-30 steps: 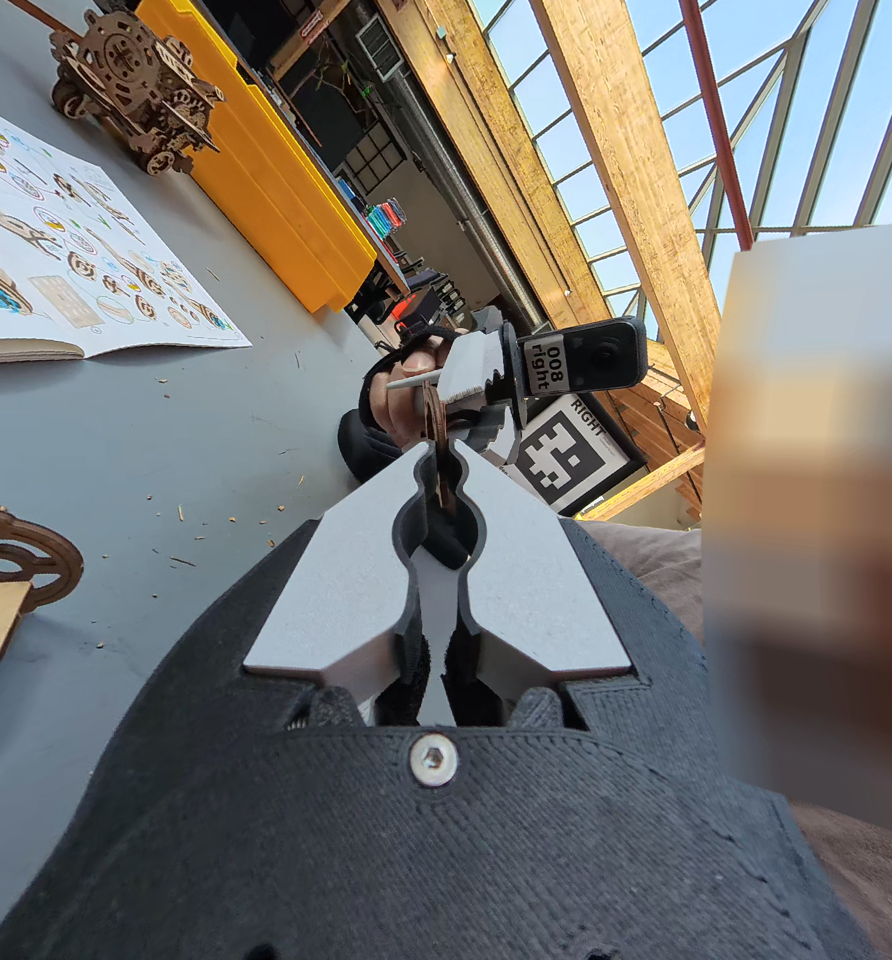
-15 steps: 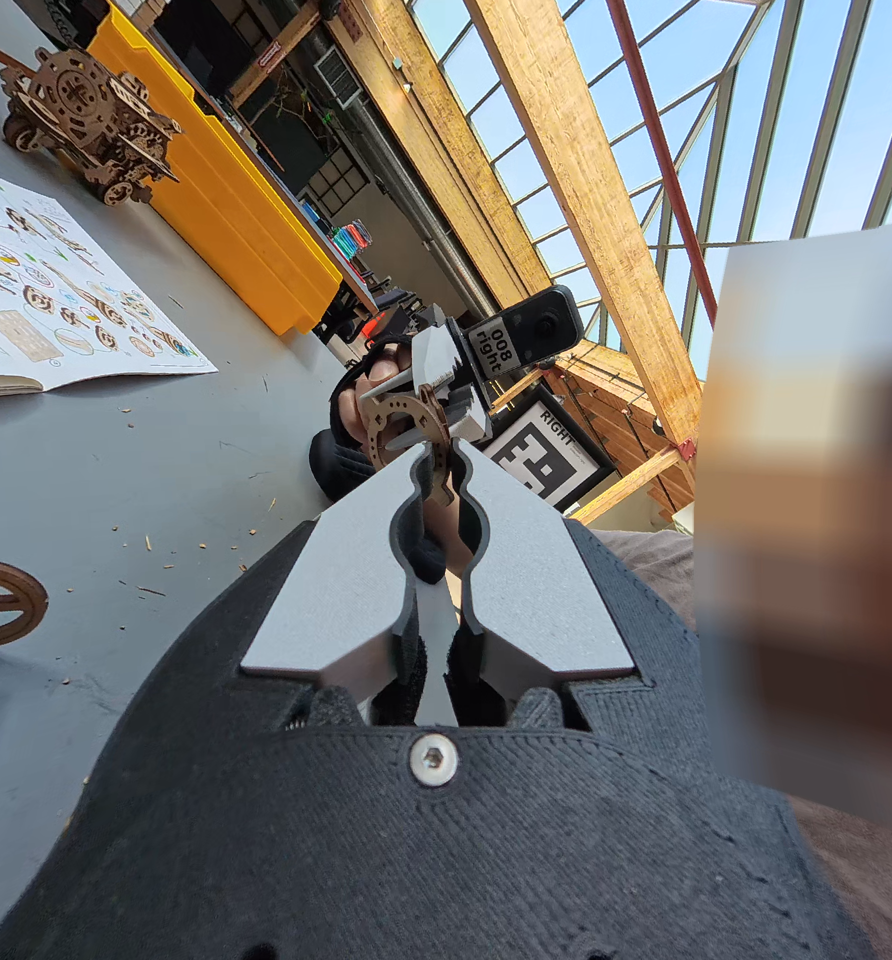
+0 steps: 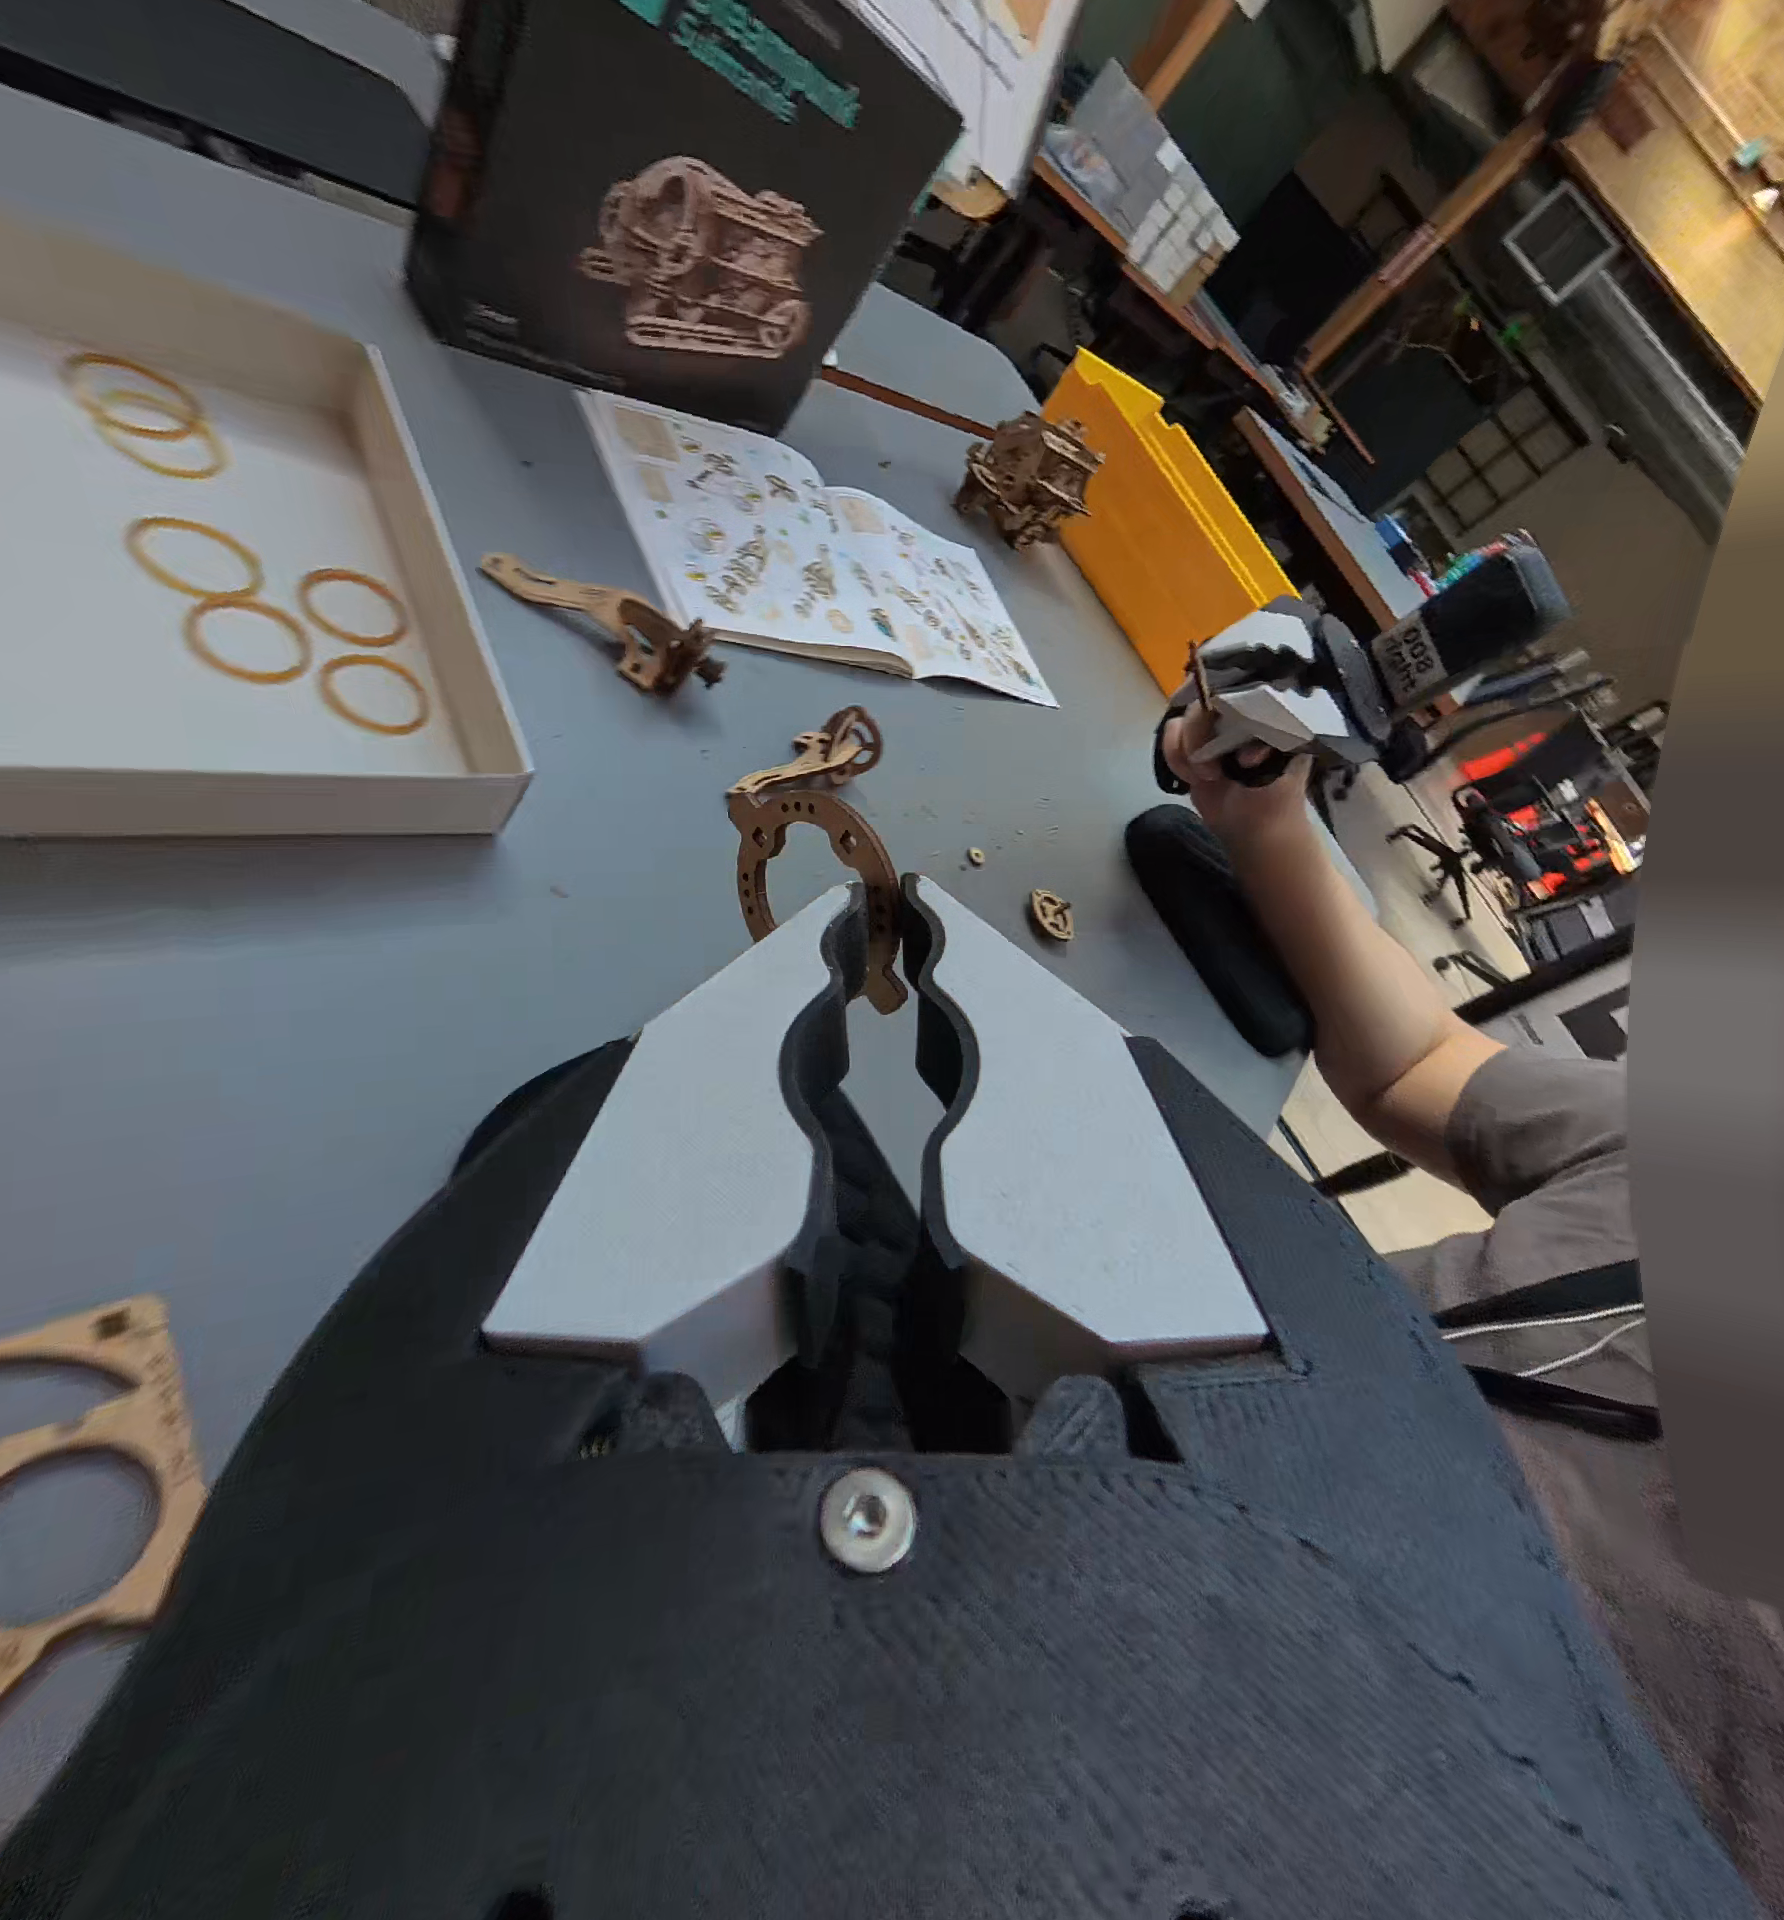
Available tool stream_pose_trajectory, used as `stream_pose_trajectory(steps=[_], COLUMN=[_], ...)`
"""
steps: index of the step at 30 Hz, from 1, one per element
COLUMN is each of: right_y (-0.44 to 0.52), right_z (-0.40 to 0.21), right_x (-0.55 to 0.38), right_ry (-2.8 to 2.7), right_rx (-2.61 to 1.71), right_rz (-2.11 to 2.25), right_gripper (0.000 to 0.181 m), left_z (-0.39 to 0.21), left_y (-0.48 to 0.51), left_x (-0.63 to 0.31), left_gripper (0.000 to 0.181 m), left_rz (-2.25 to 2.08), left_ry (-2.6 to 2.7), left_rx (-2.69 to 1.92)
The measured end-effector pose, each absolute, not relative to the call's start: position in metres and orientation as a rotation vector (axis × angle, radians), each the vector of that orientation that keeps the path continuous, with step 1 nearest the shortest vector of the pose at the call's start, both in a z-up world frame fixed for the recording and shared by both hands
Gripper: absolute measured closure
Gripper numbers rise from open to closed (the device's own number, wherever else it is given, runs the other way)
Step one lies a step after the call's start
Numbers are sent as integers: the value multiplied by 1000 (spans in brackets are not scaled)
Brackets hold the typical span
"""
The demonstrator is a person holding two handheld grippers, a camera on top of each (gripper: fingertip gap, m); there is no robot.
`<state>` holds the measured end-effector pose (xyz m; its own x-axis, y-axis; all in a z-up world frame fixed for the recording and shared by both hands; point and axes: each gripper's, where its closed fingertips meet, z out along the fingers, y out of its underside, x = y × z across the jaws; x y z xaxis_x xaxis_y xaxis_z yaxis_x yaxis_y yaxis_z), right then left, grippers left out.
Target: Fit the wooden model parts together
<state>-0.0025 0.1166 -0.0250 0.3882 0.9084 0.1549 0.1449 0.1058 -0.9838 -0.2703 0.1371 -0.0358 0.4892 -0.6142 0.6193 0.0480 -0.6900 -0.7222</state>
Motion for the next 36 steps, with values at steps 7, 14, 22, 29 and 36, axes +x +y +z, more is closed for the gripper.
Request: stream_pose_trajectory(steps=[7,14,22,29,36], right_y=[119,120,118,117,115], right_z=[-27,-27,-28,-29,-27], right_x=[-5,-3,-4,-5,-5], right_ry=[-1042,-1026,-1042,-1047,-1052], right_rx=[-1376,-1383,-1381,-1382,-1374], right_rz=[734,733,731,747,750], right_gripper=[169,169,169,169,169], left_z=[-91,-126,-132,-141,-147], left_y=[144,142,149,140,142], left_x=[-379,-401,-429,-449,-452], left_gripper=[178,178,166,154,155], left_rz=[-1313,-1360,-1294,-973,-738], left_ry=[-4,-106,-224,-176,-30], left_rx=[-2097,-2119,-2129,-2351,-2479])
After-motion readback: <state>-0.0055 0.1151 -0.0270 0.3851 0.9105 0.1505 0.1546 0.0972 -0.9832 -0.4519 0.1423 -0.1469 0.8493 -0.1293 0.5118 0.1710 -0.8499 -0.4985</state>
